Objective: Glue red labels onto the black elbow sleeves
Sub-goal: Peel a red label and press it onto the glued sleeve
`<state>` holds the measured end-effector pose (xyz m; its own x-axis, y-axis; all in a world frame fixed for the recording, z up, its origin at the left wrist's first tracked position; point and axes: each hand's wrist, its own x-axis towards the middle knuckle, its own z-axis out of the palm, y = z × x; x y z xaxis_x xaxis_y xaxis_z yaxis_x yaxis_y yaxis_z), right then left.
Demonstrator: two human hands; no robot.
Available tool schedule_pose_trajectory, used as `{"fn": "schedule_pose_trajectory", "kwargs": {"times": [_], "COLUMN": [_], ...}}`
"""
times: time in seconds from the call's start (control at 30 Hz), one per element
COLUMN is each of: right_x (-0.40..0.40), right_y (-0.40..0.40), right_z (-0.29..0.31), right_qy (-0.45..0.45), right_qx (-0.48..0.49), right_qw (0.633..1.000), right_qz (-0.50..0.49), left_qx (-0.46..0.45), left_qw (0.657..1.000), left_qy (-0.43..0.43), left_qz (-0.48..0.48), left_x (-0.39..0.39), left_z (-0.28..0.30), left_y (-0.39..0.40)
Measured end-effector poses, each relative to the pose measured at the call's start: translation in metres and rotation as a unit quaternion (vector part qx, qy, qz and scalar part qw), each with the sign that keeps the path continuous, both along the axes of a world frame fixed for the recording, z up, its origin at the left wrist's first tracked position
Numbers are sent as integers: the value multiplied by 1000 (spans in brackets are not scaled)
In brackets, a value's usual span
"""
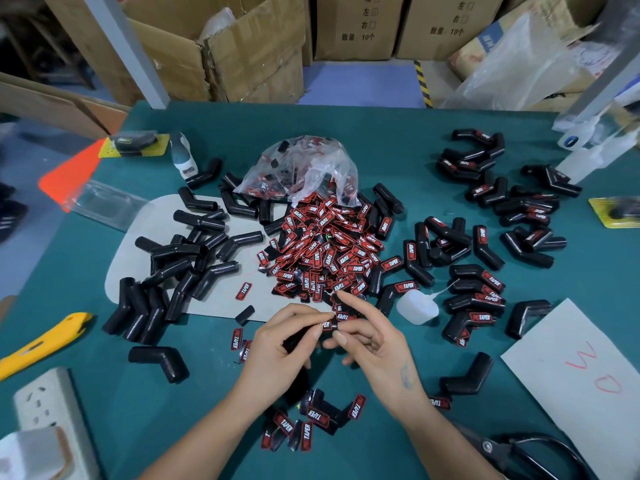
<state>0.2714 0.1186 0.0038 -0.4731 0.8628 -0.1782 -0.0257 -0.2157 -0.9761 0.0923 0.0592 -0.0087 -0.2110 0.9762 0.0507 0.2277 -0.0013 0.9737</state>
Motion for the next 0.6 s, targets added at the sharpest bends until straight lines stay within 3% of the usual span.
{"fn": "schedule_pose_trajectory", "kwargs": {"times": [0.37, 0.6], "right_x": [0, -2], "right_y": [-8, -7], "right_z": [-10, -11], "right_qy": [-40, -2], "right_qx": [107, 98], "right_qw": [993, 994], "right_qz": [-13, -50], "left_qx": [48, 84], "left_qw": [998, 996], "left_qy": [39, -4], "left_qz": [24, 33], "left_x": [5, 2], "left_z": [-3, 1], "left_y": [1, -2]}}
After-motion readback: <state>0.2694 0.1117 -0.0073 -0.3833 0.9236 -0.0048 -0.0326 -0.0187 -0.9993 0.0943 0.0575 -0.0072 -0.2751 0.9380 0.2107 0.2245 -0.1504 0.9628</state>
